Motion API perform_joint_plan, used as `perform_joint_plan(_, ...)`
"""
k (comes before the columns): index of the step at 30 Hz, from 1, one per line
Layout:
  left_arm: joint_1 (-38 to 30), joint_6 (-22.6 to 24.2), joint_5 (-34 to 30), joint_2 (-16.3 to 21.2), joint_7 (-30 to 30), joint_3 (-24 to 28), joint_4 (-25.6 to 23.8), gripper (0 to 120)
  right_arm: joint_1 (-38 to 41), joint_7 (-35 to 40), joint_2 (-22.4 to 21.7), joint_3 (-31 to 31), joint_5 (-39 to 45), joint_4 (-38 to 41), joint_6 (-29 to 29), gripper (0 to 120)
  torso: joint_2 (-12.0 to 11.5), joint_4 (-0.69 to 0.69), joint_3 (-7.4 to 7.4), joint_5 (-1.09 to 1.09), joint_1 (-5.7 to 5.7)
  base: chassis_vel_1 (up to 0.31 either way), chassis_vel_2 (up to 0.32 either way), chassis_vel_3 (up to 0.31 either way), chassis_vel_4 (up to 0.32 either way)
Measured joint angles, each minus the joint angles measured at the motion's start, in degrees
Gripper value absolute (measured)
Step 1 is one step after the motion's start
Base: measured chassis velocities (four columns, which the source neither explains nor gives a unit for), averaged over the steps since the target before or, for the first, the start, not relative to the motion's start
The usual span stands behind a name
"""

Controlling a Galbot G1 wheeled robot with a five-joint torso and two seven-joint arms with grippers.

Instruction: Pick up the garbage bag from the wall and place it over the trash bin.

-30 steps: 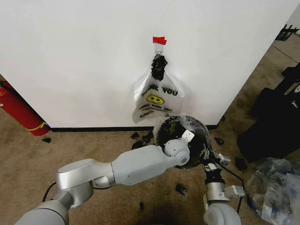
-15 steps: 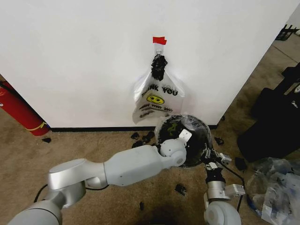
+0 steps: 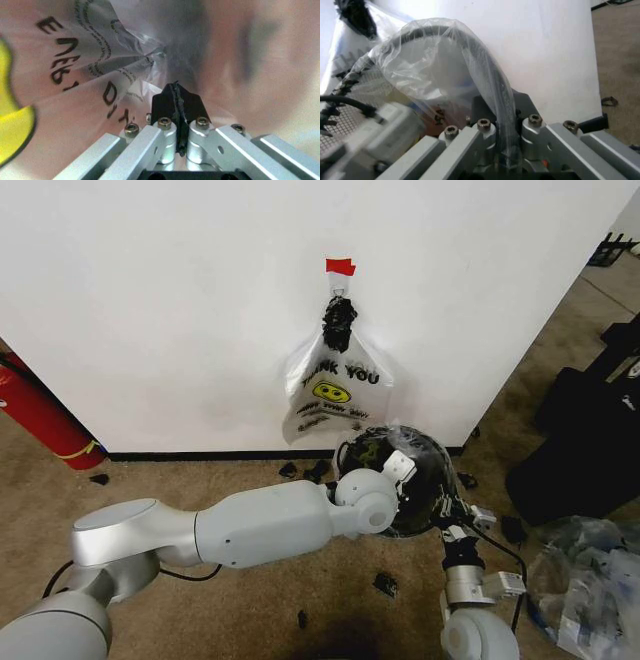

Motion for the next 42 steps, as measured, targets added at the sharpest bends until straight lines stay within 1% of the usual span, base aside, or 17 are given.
perform_joint_plan(3,0.4,0.0,1.0,-1.4,0.8,0.7,2.9,0,-0.1,-0.2,0.1,-0.1,-0.4,-0.1,0.3,1,0.0,-0.02,0.0,0.0,0.0,0.0,0.0,0.0,0.0)
perform_joint_plan(6,0.3,0.0,1.8,-1.7,1.2,1.4,3.9,0,-0.2,-0.2,0.0,-0.1,-0.5,-0.1,0.3,1,0.0,-0.02,0.0,0.01,0.0,0.0,0.0,0.0,0.0)
perform_joint_plan(9,-0.6,0.0,2.3,-1.8,2.1,3.7,4.9,0,-0.4,-0.2,-0.3,-0.3,-0.5,0.3,0.3,1,0.0,0.0,0.0,0.01,0.0,0.0,0.0,0.0,0.0)
perform_joint_plan(12,-0.7,-0.1,2.0,-2.2,2.5,4.2,5.5,0,-0.3,-0.3,-0.4,-0.3,-0.6,0.4,0.3,1,0.0,0.01,0.0,0.01,0.0,0.0,0.0,0.0,0.0)
perform_joint_plan(15,-0.5,-0.1,-0.9,-4.0,2.7,3.0,7.1,0,-0.2,-0.3,-0.5,-0.2,-0.6,0.4,0.3,1,0.0,-0.01,0.0,0.01,0.0,0.0,0.0,0.0,0.0)
perform_joint_plan(17,-0.4,-0.1,-1.4,-4.4,2.7,2.7,7.5,0,-0.2,-0.3,-0.5,-0.2,-0.6,0.4,0.4,1,0.0,-0.01,0.0,0.01,0.0,0.0,0.0,0.0,0.0)
perform_joint_plan(19,-0.2,-0.1,-2.6,-5.5,2.9,2.0,8.4,0,-0.3,-0.3,-0.4,-0.3,-0.6,0.4,0.4,1,0.0,-0.01,0.0,0.01,0.0,0.0,0.0,0.0,0.0)
perform_joint_plan(20,0.0,-0.1,-3.1,-6.5,3.1,1.5,9.5,0,-0.3,-0.3,-0.3,-0.4,-0.6,0.4,0.5,1,0.0,-0.02,0.0,0.0,0.0,0.0,0.0,0.0,0.0)
perform_joint_plan(23,0.6,-0.2,-2.4,-8.0,3.9,1.2,11.8,0,-0.5,-0.3,-0.1,-0.7,-0.5,0.7,0.5,1,0.0,-0.02,0.0,0.0,0.0,0.0,0.0,0.0,0.0)
perform_joint_plan(30,1.8,-0.5,-0.4,-9.0,4.5,0.3,14.8,0,-0.8,-0.4,0.2,-1.0,-0.5,1.1,0.5,1,0.0,-0.01,0.0,0.0,0.0,0.0,0.0,0.0,0.0)
perform_joint_plan(34,2.1,-1.1,-0.1,-8.2,4.3,-0.3,14.2,0,-0.6,-0.4,0.2,-1.0,-0.3,1.1,0.5,1,0.0,-0.01,0.0,0.0,0.0,0.0,0.0,0.0,0.0)
perform_joint_plan(37,2.2,-2.6,-0.1,-5.6,3.3,-1.7,10.0,0,0.1,0.2,0.4,-0.7,1.4,0.8,0.2,1,0.0,0.0,0.0,0.0,0.0,0.0,0.0,0.0,0.0)
perform_joint_plan(38,2.3,-3.9,-0.1,-4.4,3.1,-2.2,8.0,0,0.5,0.6,0.4,-0.6,2.7,0.8,-0.2,1,0.0,0.0,0.0,0.0,0.0,0.0,0.0,0.0,0.0)
perform_joint_plan(40,2.3,-4.3,-0.1,-4.1,3.1,-2.4,7.5,0,0.6,0.7,0.4,-0.5,3.0,0.8,-0.3,1,0.0,0.0,0.0,0.0,0.0,0.0,0.0,0.0,0.0)
perform_joint_plan(41,2.5,-6.3,0.0,-2.9,3.6,-2.9,5.4,0,1.0,1.1,0.4,-0.3,4.3,0.7,-0.8,1,0.0,0.0,0.0,-0.01,0.0,0.0,0.0,0.0,0.0)
perform_joint_plan(42,2.7,-7.2,0.2,-2.4,4.0,-3.1,4.6,0,1.1,1.2,0.4,-0.2,4.7,0.7,-1.0,1,0.0,-0.01,0.0,-0.01,0.0,0.0,0.0,0.0,0.0)
